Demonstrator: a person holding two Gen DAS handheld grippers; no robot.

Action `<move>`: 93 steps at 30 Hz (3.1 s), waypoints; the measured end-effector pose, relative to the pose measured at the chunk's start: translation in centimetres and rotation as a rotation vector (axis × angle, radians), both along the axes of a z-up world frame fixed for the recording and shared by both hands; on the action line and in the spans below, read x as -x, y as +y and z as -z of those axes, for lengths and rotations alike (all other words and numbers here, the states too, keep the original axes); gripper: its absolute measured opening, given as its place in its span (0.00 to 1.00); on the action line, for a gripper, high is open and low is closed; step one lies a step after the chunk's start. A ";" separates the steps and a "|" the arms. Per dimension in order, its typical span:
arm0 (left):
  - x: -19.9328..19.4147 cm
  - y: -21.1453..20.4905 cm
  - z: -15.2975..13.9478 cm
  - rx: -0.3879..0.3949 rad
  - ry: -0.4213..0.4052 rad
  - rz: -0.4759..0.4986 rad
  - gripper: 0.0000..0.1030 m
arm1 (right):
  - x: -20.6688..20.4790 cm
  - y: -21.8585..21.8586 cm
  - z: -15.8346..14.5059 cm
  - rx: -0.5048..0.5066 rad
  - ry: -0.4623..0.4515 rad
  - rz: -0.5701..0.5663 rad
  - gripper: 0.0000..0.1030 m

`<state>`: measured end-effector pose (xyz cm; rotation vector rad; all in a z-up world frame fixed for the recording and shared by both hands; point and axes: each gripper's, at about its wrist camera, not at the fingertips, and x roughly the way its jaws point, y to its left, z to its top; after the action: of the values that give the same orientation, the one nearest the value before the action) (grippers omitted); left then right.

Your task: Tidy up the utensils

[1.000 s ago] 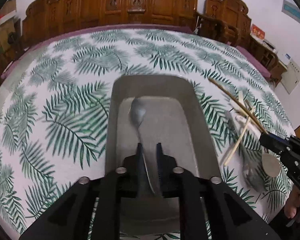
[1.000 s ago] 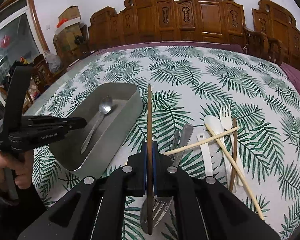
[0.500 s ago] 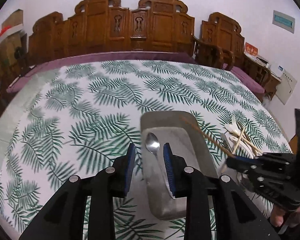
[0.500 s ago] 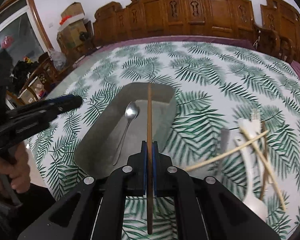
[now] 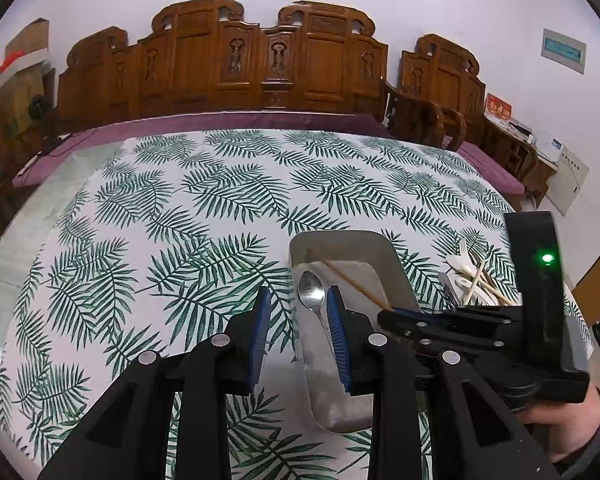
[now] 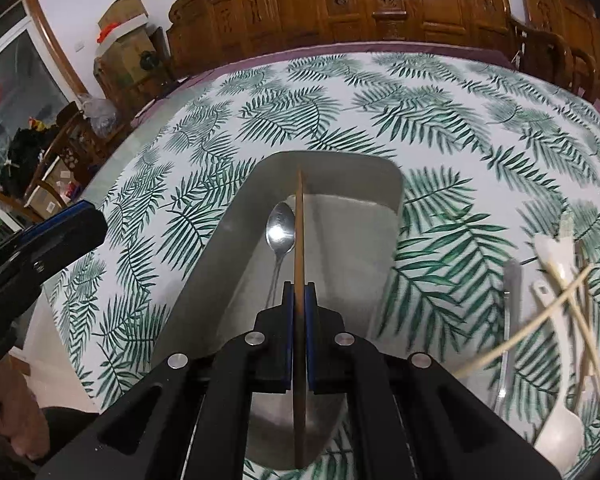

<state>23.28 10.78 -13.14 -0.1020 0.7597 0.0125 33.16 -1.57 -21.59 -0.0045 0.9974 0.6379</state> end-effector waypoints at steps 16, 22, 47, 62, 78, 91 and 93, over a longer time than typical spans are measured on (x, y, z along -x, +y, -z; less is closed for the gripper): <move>-0.8 -2.6 0.2 0.025 -0.003 0.042 0.32 | 1.4 -7.3 -3.9 0.001 -0.178 -0.016 0.11; -1.2 -5.3 0.3 0.034 -0.007 0.081 0.50 | 1.1 -13.2 -4.7 0.087 -0.264 0.054 0.11; -5.0 -15.3 5.5 -0.042 0.138 0.269 0.41 | -1.7 -21.7 0.4 0.082 -0.192 0.151 0.27; -8.1 -18.8 9.5 -0.134 0.305 0.329 0.32 | -1.2 -22.0 -0.2 0.023 -0.182 0.109 0.27; -7.3 -18.2 7.4 -0.084 0.242 0.346 0.04 | -0.7 -19.8 0.1 0.016 -0.171 0.065 0.27; -2.0 -15.2 3.1 -0.027 0.122 0.293 0.04 | 0.9 -15.1 1.1 0.008 -0.116 -0.010 0.27; -1.6 -14.9 3.1 -0.019 0.117 0.288 0.04 | 1.0 -14.2 1.6 0.024 -0.100 -0.017 0.27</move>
<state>24.91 -4.09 -16.28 0.0266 0.8852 -0.2497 32.18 -15.76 -23.21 -0.0653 0.9086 0.6355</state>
